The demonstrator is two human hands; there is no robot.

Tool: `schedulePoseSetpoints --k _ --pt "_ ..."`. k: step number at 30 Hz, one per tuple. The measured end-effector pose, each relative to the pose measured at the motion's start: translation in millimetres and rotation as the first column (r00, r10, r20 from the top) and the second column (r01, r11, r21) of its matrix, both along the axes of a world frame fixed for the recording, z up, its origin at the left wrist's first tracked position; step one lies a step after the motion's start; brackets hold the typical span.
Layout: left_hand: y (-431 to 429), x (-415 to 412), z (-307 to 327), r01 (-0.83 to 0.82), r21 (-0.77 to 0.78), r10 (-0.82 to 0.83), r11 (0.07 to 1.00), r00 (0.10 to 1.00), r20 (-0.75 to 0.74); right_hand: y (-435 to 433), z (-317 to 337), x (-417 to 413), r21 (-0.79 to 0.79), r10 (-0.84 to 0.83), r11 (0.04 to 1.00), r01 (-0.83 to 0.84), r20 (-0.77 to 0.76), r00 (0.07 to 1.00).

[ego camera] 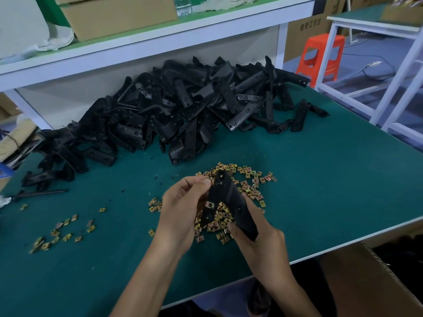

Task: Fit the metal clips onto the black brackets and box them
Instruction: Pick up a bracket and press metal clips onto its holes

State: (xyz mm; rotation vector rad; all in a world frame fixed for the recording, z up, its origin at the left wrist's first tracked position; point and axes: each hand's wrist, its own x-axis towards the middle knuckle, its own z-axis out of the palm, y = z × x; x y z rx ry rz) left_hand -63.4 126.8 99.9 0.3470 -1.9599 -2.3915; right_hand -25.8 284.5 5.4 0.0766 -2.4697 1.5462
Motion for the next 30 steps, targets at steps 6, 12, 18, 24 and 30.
schedulePoseSetpoints --k 6,12,18,24,30 --pt "-11.2 -5.4 9.8 0.082 -0.159 -0.084 0.984 0.996 -0.008 -0.5 -1.1 0.8 0.023 0.017 1.000 -0.017 0.002 1.000" --pt "-5.6 -4.4 9.3 0.078 -0.349 -0.090 0.934 0.996 -0.017 -2.5 -5.0 -0.4 0.078 0.000 0.997 -0.001 0.011 1.000" --pt "-7.7 1.8 3.4 0.008 -0.462 -0.059 0.887 0.994 -0.095 -3.0 -1.7 0.9 0.096 0.008 0.995 -0.011 0.032 0.999" --pt "-0.2 20.4 -8.5 0.039 -0.672 -0.155 0.739 0.981 -0.114 -2.8 -0.5 -2.2 -0.016 -0.033 0.999 0.035 0.097 0.995" --pt "7.2 31.5 -12.6 -0.150 -0.736 -0.020 0.660 0.976 -0.217 -1.2 3.1 -3.1 -0.137 -0.042 0.989 0.058 0.113 0.993"
